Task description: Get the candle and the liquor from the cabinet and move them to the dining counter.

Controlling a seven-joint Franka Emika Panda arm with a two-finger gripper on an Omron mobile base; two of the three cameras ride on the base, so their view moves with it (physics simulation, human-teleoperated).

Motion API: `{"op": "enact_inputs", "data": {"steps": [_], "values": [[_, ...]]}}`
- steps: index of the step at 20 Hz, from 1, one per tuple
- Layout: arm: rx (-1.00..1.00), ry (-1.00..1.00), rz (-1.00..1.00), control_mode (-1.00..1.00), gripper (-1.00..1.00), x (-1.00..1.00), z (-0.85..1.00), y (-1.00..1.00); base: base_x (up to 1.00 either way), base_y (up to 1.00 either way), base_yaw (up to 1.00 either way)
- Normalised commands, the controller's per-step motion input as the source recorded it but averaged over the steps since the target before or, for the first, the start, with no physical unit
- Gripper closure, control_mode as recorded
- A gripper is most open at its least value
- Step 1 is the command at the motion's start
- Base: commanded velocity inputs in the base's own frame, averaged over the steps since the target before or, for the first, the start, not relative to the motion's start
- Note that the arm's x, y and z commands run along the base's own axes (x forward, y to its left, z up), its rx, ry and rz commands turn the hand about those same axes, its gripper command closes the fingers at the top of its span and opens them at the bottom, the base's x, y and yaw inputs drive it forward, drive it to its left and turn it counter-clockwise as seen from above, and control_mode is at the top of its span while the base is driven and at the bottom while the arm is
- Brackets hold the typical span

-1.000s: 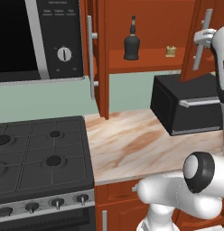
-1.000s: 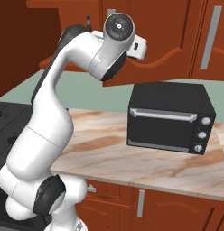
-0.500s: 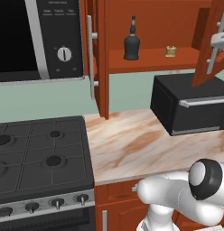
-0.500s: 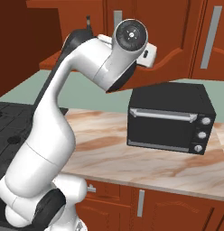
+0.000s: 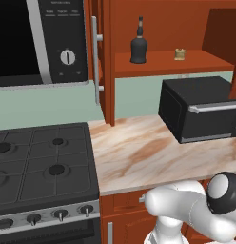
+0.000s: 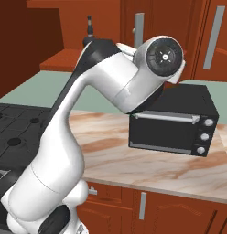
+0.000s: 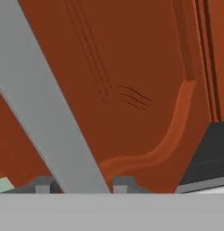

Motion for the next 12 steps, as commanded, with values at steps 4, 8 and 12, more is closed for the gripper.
{"op": "enact_inputs", "data": {"steps": [4, 8, 12], "values": [[0.04, 0.0, -0.03, -1.0, -1.0, -0.57, -0.1, -0.47, 0.0, 0.0, 0.0], [-0.03, 0.0, -0.2, -1.0, -1.0, -0.26, -0.41, 0.37, 0.0, 0.0, 0.0], [0.09, -0.06, -0.1, -1.0, -1.0, -0.53, -0.09, -0.02, 0.0, 0.0, 0.0]]}}
